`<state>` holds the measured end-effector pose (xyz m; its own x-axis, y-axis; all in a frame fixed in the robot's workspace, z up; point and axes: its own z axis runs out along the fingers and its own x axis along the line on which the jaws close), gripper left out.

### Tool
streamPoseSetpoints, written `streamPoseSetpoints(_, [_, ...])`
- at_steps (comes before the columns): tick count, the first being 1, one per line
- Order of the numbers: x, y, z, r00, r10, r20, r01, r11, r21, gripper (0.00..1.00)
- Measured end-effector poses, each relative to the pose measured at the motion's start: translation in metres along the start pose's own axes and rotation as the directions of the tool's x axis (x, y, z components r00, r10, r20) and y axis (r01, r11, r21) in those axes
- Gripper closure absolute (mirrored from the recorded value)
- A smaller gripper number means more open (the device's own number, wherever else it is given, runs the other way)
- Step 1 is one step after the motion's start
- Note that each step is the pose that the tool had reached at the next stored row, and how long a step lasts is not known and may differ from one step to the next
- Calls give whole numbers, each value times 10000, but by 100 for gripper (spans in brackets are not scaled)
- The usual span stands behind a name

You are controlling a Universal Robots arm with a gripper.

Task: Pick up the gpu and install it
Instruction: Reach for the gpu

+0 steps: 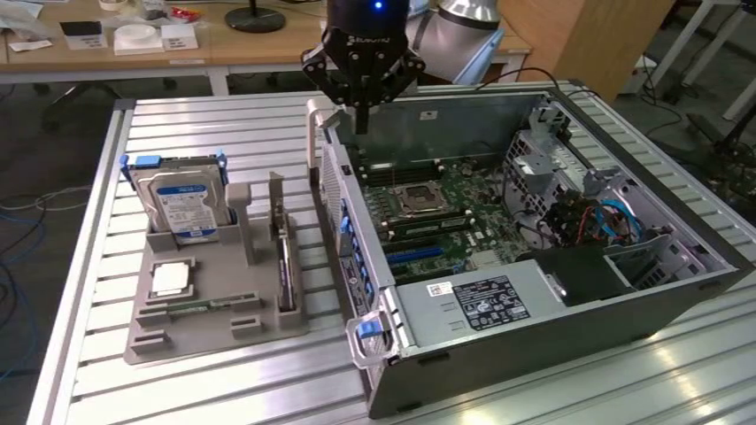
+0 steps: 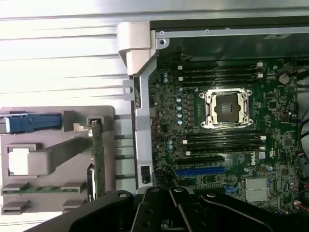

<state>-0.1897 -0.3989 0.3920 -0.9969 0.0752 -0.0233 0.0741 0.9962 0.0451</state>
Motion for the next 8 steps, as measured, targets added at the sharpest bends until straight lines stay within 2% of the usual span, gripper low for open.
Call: streamPoseSetpoints(8, [170,-12,-4,10000,0,-1,0,10000,1,89])
